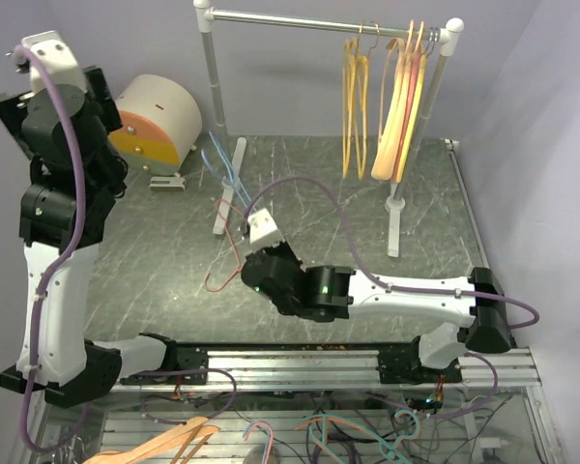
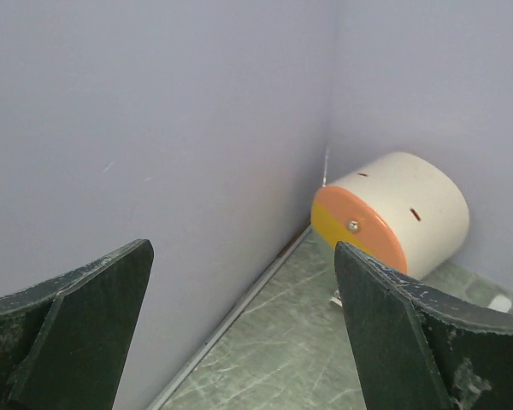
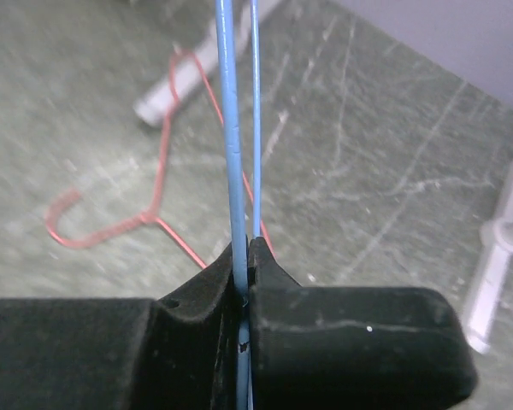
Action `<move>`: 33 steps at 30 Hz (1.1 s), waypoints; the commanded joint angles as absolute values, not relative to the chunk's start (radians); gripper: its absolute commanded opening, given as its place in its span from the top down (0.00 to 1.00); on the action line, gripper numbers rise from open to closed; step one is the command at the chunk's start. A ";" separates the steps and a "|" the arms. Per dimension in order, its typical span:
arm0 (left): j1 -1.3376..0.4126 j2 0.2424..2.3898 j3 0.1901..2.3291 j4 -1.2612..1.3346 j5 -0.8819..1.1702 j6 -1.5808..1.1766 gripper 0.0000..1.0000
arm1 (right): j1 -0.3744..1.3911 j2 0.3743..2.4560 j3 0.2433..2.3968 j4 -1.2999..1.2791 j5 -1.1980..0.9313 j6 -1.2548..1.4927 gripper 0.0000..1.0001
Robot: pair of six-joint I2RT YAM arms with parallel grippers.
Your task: Organize the hangers
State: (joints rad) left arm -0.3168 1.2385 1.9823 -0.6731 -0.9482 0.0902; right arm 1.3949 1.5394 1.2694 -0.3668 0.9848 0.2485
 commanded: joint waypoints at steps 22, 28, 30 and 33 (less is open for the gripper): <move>-0.287 1.141 1.886 -0.711 -1.017 0.036 0.08 | 0.936 1.661 1.795 -0.382 0.853 0.287 1.00; -0.287 1.133 1.855 -0.713 -1.004 0.062 0.10 | 0.886 1.707 1.857 -0.385 0.839 0.286 1.00; -0.287 1.128 1.846 -0.720 -1.002 0.063 0.11 | 0.872 1.724 1.877 -0.382 0.831 0.284 1.00; -0.287 1.121 1.826 -0.724 -1.000 0.067 0.11 | 0.850 1.740 1.895 -0.370 0.803 0.286 1.00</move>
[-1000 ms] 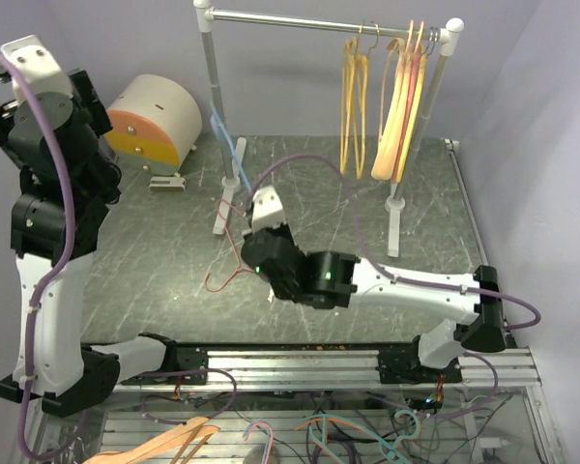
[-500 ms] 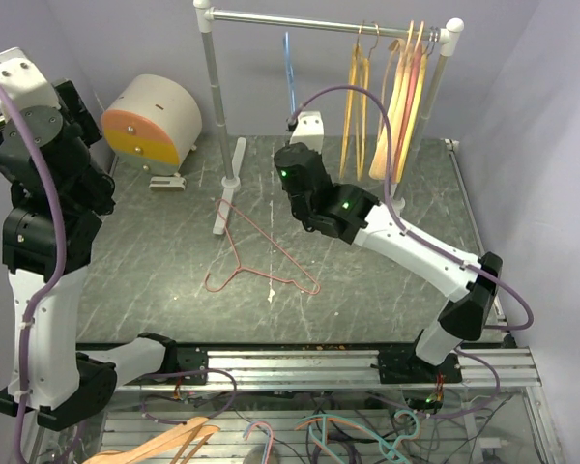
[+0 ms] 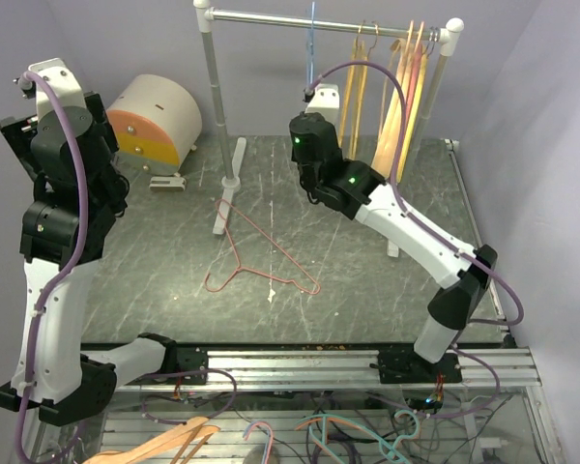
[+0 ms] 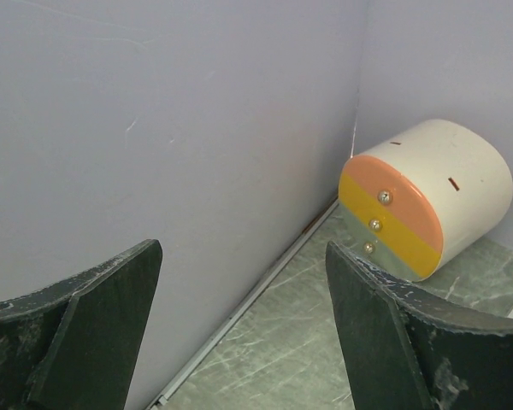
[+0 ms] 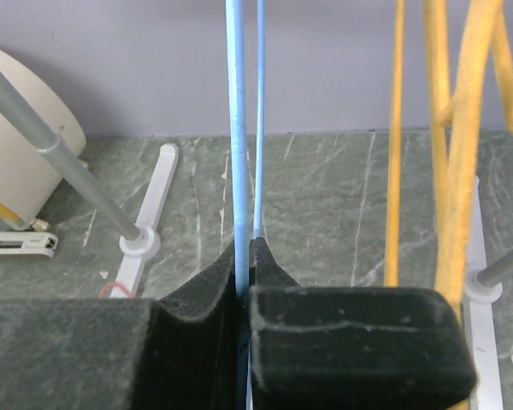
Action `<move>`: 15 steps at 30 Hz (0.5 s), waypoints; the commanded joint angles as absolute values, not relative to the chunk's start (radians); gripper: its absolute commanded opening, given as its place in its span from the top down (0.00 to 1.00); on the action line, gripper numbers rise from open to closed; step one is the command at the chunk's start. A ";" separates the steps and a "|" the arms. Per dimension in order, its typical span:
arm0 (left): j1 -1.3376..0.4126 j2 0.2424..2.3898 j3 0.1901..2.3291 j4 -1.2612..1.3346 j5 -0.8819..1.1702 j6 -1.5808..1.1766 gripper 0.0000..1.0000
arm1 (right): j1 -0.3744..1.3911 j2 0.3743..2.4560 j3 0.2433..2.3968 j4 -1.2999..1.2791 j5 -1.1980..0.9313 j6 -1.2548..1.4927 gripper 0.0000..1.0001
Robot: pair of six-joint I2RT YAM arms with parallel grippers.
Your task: Organize the hangers
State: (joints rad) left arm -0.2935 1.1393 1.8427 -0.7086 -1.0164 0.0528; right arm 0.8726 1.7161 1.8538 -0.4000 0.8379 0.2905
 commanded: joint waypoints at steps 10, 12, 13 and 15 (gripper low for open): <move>-0.281 1.115 1.806 -0.731 -0.988 0.074 0.12 | 0.779 1.784 1.952 -0.409 0.732 0.334 1.00; -0.281 1.117 1.805 -0.733 -0.984 0.074 0.12 | 0.769 1.783 1.941 -0.410 0.720 0.340 1.00; -0.281 1.118 1.805 -0.733 -0.982 0.074 0.12 | 0.764 1.781 1.935 -0.411 0.717 0.344 1.00; -0.281 1.118 1.803 -0.733 -0.980 0.074 0.12 | 0.756 1.779 1.924 -0.412 0.714 0.349 1.00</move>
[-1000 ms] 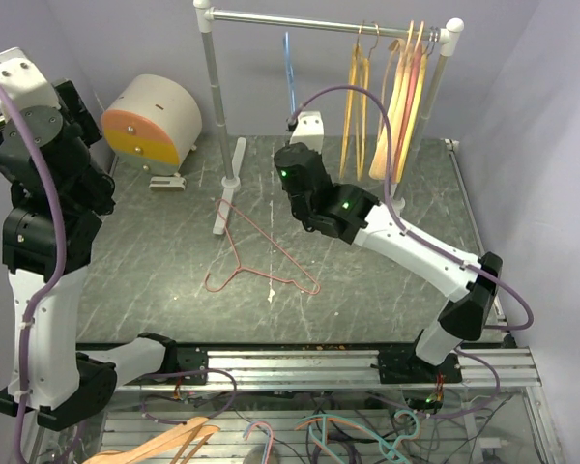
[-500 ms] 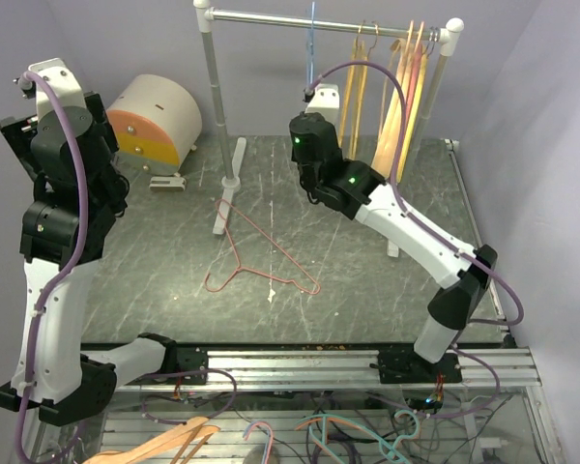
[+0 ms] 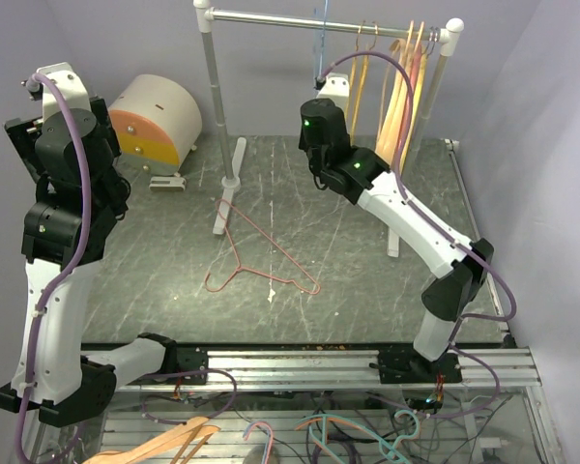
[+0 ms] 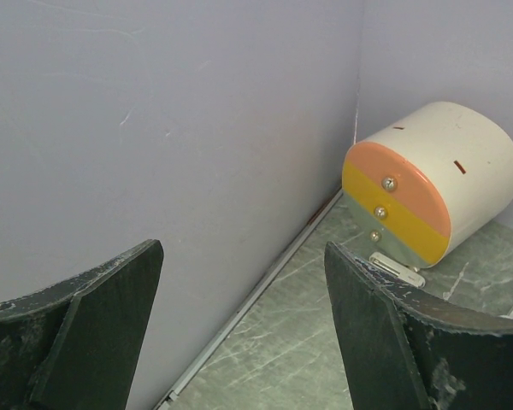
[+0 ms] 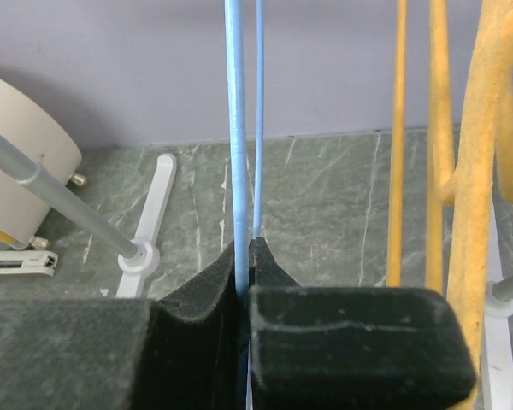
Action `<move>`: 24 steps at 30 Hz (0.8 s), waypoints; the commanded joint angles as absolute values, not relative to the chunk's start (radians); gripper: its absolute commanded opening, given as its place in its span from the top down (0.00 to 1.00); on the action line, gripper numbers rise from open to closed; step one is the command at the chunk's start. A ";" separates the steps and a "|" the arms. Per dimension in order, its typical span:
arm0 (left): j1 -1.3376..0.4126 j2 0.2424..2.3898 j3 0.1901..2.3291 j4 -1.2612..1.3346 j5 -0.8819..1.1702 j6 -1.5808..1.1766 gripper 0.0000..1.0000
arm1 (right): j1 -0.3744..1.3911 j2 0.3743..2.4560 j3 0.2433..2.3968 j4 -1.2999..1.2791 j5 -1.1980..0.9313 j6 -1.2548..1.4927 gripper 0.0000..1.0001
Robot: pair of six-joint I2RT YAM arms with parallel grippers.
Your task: Organize the hangers
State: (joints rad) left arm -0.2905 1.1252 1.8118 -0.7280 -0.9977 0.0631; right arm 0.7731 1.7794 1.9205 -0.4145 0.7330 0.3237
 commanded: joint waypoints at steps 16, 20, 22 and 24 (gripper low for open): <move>-0.277 1.120 1.790 -0.746 -0.944 0.074 0.09 | 0.737 1.753 1.813 -0.409 0.677 0.388 1.00; -0.278 1.122 1.788 -0.753 -0.917 0.082 0.09 | 0.737 1.722 1.784 -0.386 0.676 0.377 1.00; -0.277 1.122 1.781 -0.768 -0.868 0.105 0.09 | 0.739 1.706 1.775 -0.381 0.680 0.366 0.90; -0.275 1.122 1.757 -0.775 -0.819 0.136 0.08 | 0.738 1.679 1.752 -0.357 0.665 0.345 0.57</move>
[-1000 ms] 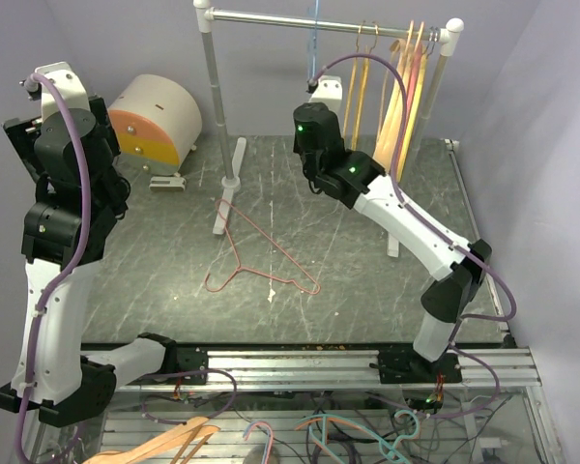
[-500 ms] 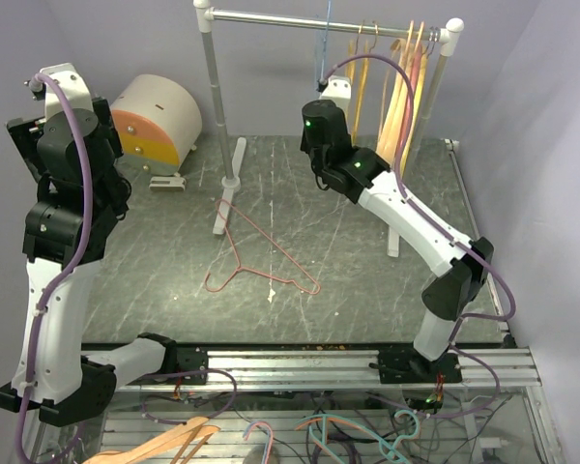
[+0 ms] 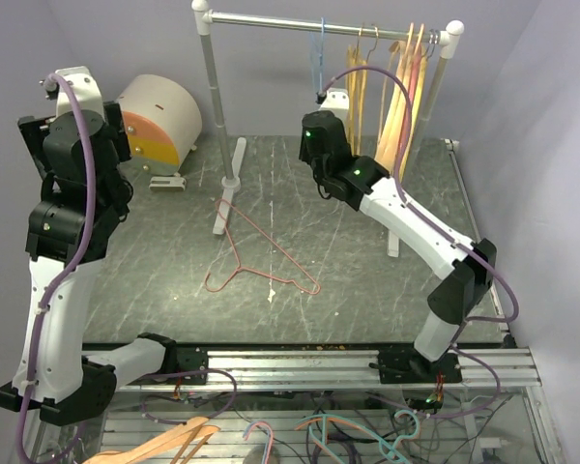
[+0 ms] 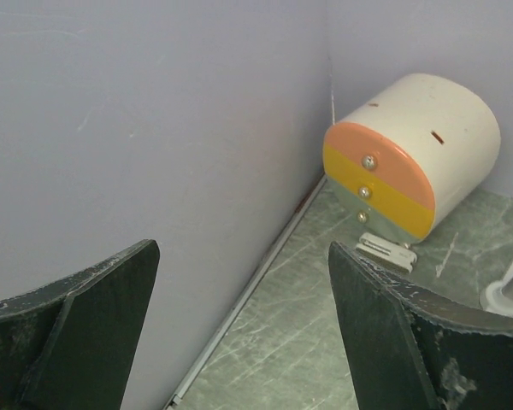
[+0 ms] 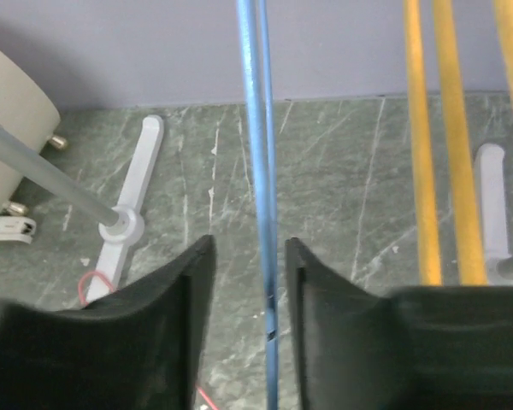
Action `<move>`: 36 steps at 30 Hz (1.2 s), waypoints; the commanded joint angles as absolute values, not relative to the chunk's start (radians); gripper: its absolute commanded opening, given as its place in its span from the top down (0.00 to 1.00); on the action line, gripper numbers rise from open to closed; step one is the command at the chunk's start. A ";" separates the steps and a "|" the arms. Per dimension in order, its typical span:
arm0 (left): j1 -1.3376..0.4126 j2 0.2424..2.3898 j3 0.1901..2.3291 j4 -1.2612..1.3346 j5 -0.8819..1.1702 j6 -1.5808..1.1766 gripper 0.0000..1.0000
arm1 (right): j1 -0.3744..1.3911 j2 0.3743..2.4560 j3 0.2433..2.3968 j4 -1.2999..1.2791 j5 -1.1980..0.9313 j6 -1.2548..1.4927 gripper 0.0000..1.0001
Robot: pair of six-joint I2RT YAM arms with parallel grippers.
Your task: Organize the hangers
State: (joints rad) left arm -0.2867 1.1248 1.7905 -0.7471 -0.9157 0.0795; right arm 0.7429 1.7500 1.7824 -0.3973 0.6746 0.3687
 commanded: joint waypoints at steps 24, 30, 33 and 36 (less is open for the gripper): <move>-0.326 1.143 1.106 -0.834 0.088 0.524 0.01 | 0.781 1.260 1.400 -0.172 0.376 0.152 0.00; -0.482 1.156 0.990 -0.895 0.127 0.518 0.00 | 0.781 1.164 1.280 -0.162 0.266 0.134 0.00; -0.525 1.188 0.933 -0.842 0.066 0.492 0.00 | 0.781 1.131 1.232 -0.173 0.251 0.138 0.00; -0.543 1.217 0.896 -0.762 0.027 0.502 0.00 | 0.782 1.104 1.190 -0.175 0.249 0.149 0.00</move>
State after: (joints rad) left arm -0.5259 1.1885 0.9310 -0.8604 0.0650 0.4995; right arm 0.7792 1.1400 1.2331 -0.1841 0.2871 0.1551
